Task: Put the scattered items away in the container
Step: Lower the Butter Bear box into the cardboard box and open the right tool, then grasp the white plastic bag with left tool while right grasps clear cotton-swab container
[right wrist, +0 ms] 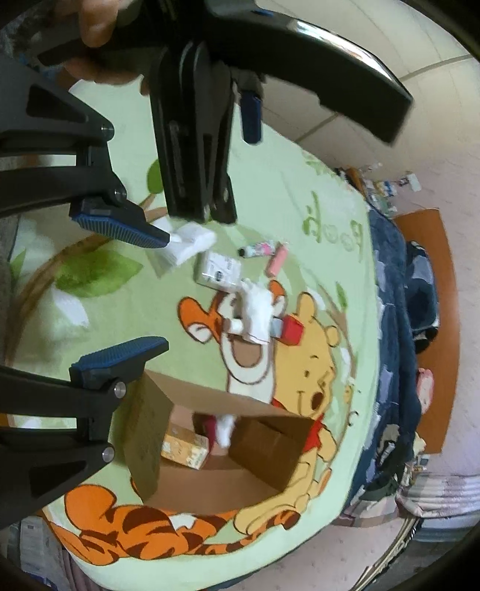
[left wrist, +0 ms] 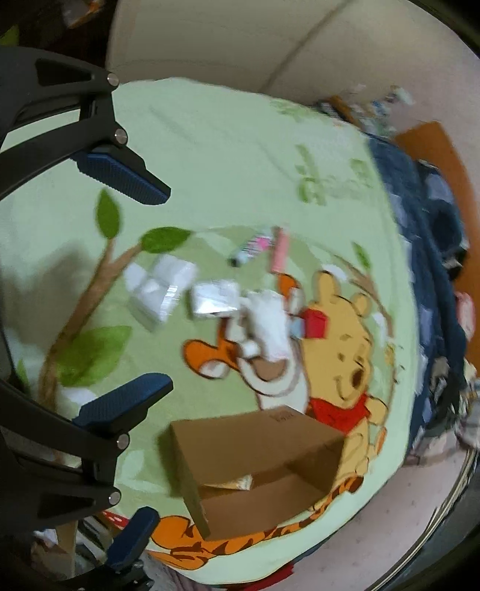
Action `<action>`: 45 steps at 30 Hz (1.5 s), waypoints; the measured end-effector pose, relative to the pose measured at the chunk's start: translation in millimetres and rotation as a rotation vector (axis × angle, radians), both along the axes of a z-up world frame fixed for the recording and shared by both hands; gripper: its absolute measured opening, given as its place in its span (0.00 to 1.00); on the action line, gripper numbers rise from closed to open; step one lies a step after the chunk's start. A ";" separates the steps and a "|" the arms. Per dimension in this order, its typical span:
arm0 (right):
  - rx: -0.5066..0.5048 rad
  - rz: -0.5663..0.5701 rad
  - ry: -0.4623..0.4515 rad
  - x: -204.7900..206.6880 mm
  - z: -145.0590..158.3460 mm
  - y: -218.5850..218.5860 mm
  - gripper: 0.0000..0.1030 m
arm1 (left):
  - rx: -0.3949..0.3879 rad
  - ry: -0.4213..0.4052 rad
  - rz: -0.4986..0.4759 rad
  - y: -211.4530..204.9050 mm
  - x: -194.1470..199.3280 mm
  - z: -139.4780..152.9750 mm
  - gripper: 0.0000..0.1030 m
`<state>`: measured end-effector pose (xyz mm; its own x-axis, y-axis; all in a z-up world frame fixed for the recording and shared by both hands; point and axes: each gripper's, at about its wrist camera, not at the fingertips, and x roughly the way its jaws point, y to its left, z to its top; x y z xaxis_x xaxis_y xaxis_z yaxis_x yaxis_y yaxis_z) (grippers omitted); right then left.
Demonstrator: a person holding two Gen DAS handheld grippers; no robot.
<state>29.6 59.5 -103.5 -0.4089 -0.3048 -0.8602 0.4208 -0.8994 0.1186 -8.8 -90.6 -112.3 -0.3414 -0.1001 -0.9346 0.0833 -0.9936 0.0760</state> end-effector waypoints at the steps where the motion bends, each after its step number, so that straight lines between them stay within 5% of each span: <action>1: 0.004 0.011 -0.015 -0.5 -9.4 -4.9 0.50 | 0.010 -0.018 0.022 -6.9 3.4 -7.7 0.91; 6: 0.000 0.041 -0.064 -8.0 -46.3 -25.0 0.50 | -0.014 -0.089 0.097 -38.1 14.4 -46.8 0.91; 14: 0.025 0.082 -0.092 -38.2 -106.6 -62.7 0.50 | -0.024 -0.094 0.159 -84.8 -7.7 -94.8 0.91; 18: 0.055 0.083 -0.103 -51.4 -130.4 -70.2 0.50 | 0.050 -0.116 0.225 -100.5 -14.6 -125.6 0.91; 30: 0.027 -0.028 -0.052 -64.8 -112.8 -28.3 0.50 | 0.232 -0.175 0.338 -42.0 -48.9 -192.1 0.91; 36: 0.049 0.013 -0.097 -67.7 -130.0 -28.7 0.50 | 0.213 -0.246 0.441 -38.6 -55.4 -233.2 0.90; 41: 0.043 0.053 -0.093 -68.0 -138.4 -32.9 0.50 | 0.233 -0.230 0.441 -46.1 -44.7 -240.5 0.41; 45: 0.040 0.070 -0.101 -70.8 -147.8 -41.3 0.50 | 0.273 -0.195 0.407 -55.5 -36.8 -231.9 0.29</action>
